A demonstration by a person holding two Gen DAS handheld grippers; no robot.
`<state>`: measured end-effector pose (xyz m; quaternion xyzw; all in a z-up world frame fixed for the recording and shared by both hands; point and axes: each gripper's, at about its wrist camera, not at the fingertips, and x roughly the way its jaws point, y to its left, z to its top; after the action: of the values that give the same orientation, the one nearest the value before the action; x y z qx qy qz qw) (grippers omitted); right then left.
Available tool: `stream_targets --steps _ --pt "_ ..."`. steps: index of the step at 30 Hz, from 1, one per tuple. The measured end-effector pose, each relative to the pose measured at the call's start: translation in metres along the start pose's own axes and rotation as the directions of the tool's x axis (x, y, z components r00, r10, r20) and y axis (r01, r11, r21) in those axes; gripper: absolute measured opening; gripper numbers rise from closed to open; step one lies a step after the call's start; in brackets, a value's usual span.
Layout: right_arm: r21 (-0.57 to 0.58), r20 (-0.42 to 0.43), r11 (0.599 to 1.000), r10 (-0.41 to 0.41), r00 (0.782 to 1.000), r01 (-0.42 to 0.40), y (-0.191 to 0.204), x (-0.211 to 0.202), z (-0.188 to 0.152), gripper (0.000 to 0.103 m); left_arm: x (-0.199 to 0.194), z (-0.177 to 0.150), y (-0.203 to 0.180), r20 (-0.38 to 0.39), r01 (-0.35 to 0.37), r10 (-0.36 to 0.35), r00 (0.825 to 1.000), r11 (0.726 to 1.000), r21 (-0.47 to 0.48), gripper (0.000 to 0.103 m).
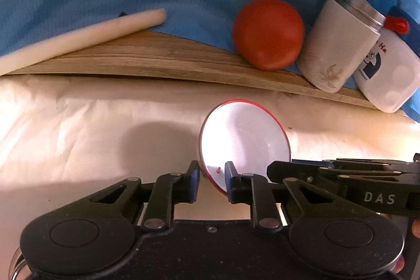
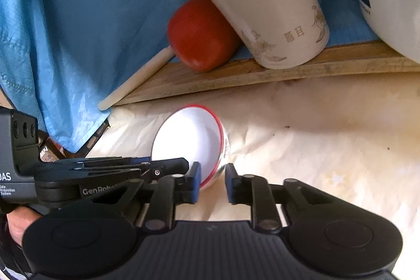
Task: Organize plates and bowls
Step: 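Close the left gripper on the floral bowl rim while the right gripper grips its other side, then lift the floral bowl with both grippers and lower it into the white bowl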
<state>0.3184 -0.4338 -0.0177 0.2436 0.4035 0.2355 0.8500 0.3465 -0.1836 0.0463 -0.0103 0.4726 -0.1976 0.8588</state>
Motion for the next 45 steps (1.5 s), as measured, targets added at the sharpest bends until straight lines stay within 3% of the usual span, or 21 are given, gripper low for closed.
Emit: stream_targets --steps 10,19,31,45 --pt "0.009 0.021 0.999 -0.03 0.999 0.03 0.007 -0.007 -0.003 0.013 -0.015 -0.005 -0.003 0.029 0.001 0.0 1.0 0.999 -0.035 0.015" --pt "0.0 0.078 1.0 -0.013 0.997 0.013 0.019 -0.047 -0.009 0.013 -0.052 -0.006 -0.009 0.06 0.08 -0.077 0.995 0.996 -0.05 0.014" --pt "-0.041 0.098 0.997 -0.067 0.993 0.071 0.053 -0.112 -0.045 0.013 -0.1 -0.039 -0.036 0.047 0.196 -0.196 0.98 0.981 0.001 0.015" --pt "-0.087 0.051 0.989 -0.119 0.992 0.123 0.07 -0.149 -0.096 0.014 -0.128 -0.093 -0.058 -0.035 0.21 -0.208 0.978 0.967 0.141 0.017"
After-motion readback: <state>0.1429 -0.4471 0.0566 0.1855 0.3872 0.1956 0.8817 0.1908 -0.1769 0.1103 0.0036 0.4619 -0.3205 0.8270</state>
